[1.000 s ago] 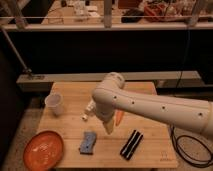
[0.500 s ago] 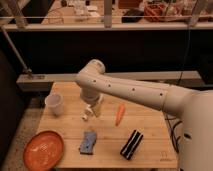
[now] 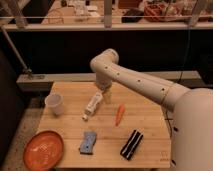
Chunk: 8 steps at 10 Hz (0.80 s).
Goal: Move the arm in a circular motion
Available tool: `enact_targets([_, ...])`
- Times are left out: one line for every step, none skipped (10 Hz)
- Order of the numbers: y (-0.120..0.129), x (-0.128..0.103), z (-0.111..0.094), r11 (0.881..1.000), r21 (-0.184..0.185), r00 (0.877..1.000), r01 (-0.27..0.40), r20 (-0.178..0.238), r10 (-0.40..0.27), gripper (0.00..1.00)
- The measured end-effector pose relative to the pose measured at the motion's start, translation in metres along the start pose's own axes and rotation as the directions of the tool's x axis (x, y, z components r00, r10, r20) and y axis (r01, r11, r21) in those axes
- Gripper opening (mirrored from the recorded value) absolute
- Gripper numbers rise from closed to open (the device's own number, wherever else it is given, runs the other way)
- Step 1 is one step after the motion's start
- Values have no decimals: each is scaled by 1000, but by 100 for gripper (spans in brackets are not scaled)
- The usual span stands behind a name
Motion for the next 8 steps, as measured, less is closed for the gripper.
enact_targets([6,34,0,998,-1,998,-58,-12,58,80])
enact_targets([12,56,-1,995,-3,995,-97,-19,97,80])
enact_targets([21,78,-2,990,-11,990,-137,-28,137,80])
enact_targets([32,103,-1,983,-24,983,-180,-41,179,80])
enact_targets([45,127,0,974,-37,974,-225,-49,223,80])
enact_targets([60,147,0,964,-47,964,-262,-58,260,80])
enact_targets([77,164,-2,954,-55,955,-294,-63,290,80])
enact_targets([97,177,-5,946,-62,947,-320,-67,315,80])
